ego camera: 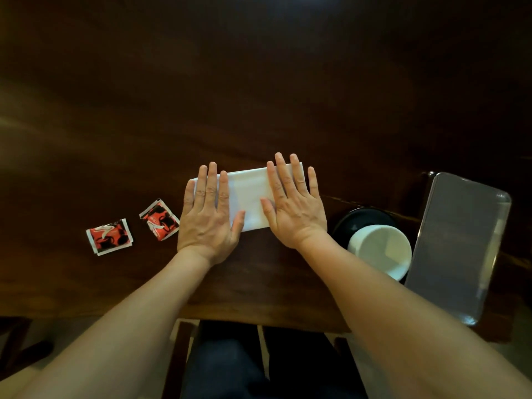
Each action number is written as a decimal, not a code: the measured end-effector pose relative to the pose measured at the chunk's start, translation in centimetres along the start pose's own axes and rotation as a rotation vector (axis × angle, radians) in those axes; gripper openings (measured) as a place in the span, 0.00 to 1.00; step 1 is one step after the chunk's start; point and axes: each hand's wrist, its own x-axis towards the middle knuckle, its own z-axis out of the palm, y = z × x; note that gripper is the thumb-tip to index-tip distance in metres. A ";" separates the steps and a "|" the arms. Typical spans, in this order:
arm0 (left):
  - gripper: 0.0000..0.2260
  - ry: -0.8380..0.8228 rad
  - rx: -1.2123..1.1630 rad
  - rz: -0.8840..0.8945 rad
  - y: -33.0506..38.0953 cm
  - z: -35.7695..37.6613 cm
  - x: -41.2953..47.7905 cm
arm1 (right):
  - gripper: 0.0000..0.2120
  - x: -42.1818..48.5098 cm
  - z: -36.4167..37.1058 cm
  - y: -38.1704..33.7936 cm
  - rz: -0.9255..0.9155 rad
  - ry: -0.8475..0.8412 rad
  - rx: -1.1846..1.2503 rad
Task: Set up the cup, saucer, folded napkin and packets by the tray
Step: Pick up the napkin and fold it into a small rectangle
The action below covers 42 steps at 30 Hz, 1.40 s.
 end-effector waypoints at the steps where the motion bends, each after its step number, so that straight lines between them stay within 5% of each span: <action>1: 0.36 0.003 0.003 0.000 -0.1 0.1 0.0 | 0.32 0.1 0.0 -0.1 -0.001 0.004 0.000; 12: 0.36 -0.270 -0.031 -0.001 0.4 -4.0 0.2 | 0.35 -1.1 -4.2 -1.4 0.079 -0.143 -0.014; 20: 0.22 -0.186 -0.259 0.001 -2.8 -8.5 2.8 | 0.31 -8.9 -2.5 -12.1 0.858 0.186 0.775; 25: 0.10 -0.399 -0.271 0.015 -4.3 -8.7 1.9 | 0.27 -9.0 -2.2 -14.4 0.993 0.223 1.022; 27: 0.12 -0.490 -0.264 0.011 -4.3 -8.4 1.3 | 0.23 -8.7 -2.8 -14.2 1.043 0.270 1.030; 34: 0.24 -0.324 -0.531 -0.012 -2.7 -7.7 1.4 | 0.25 -6.5 -3.2 -11.2 1.181 0.283 1.073; 42: 0.30 -0.309 -0.573 0.132 -2.3 -7.0 2.1 | 0.34 -6.1 -3.5 -11.5 1.080 0.222 1.212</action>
